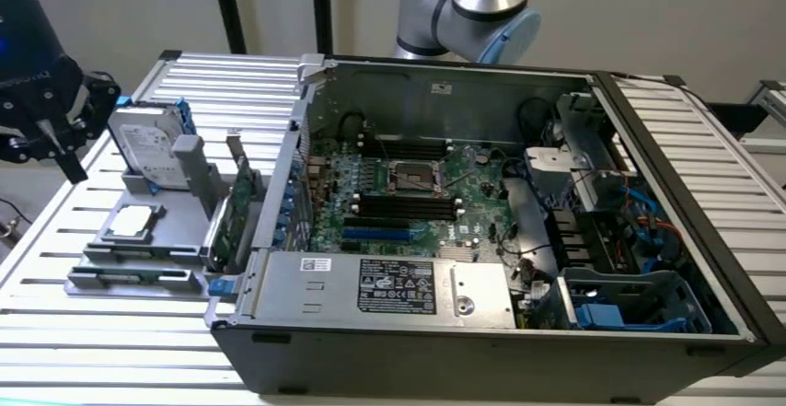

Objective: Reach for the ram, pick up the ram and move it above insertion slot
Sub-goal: 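Pick up the ram and move it above insertion slot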

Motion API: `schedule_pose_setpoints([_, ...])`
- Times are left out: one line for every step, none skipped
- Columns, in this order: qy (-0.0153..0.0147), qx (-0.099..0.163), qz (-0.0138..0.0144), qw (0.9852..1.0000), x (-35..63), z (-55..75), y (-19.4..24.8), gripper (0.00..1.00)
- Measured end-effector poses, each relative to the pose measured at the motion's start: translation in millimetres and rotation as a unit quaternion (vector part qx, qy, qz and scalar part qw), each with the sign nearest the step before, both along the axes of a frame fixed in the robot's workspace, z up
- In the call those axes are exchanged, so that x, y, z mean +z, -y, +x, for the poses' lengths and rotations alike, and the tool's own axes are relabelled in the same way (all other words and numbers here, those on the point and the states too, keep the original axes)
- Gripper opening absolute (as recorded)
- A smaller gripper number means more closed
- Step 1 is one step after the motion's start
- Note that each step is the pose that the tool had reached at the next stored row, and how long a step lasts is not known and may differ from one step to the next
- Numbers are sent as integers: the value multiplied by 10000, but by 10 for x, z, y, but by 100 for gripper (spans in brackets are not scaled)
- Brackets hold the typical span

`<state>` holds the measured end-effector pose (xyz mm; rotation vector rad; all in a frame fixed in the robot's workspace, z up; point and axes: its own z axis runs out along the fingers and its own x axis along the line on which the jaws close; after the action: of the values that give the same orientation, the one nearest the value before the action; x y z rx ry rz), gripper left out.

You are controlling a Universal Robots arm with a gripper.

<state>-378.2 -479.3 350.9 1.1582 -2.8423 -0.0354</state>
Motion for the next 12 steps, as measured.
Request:
schedule_pose_setpoints([-2, 89, 0, 10000, -3, 0, 0, 11])
schedule_pose_setpoints([-2, 179, 0, 9998, -6, 0, -1, 11])
schedule_pose_setpoints([-2, 268, -1, 9996, -9, 0, -1, 11])
schedule_pose_setpoints([-3, 359, -1, 9994, -11, 0, -1, 11])
schedule_pose_setpoints([-2, 449, -1, 9990, -16, 0, -1, 11])
schedule_pose_setpoints([-2, 538, 0, 9986, -20, 0, -1, 11])
schedule_pose_setpoints([-2, 637, 0, 9980, -24, 0, -1, 11])
schedule_pose_setpoints([-2, 726, -1, 9974, -27, 0, -1, 11])
schedule_pose_setpoints([-2, 816, -1, 9967, -30, 0, 0, 11])
schedule_pose_setpoints([-2, 905, 0, 9959, -34, 0, -1, 11])
schedule_pose_setpoints([-2, 997, -1, 9950, -36, -1, -1, 11])
schedule_pose_setpoints([-2, 1087, -1, 9941, -39, -1, -1, 11])
